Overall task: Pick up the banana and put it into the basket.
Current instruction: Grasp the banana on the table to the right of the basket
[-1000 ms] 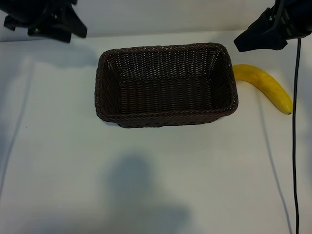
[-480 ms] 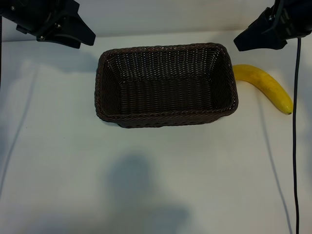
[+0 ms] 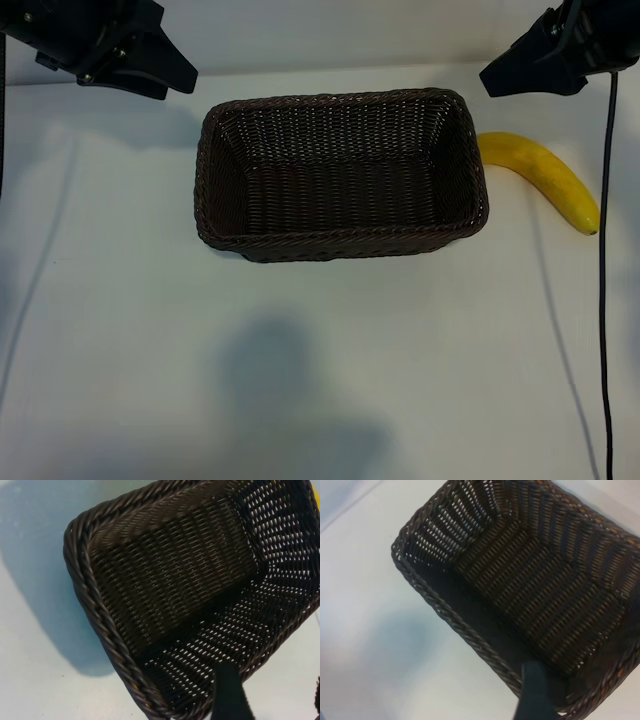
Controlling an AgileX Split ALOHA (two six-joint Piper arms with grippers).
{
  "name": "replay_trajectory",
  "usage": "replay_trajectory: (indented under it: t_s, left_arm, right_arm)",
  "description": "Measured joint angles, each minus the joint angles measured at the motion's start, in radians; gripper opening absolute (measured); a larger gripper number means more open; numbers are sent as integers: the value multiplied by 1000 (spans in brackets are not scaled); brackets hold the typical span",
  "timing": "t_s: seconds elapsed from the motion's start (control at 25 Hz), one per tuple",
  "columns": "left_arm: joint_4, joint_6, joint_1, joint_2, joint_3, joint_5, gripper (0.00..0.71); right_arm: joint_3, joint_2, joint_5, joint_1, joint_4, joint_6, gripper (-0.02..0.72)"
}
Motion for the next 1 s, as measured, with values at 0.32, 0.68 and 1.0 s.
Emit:
replay_trajectory:
  t_s: [0.32, 0.68, 1.0]
  left_arm:
    - [-1, -10, 0, 0, 0, 0, 454]
    - [-1, -14, 0, 0, 0, 0, 454]
    - [-1, -19, 0, 0, 0, 0, 454]
  right_arm:
    - [0, 0, -11, 0, -174, 119, 515]
    - [0, 0, -26, 0, -470, 320, 515]
    - [0, 12, -68, 0, -499, 360, 515]
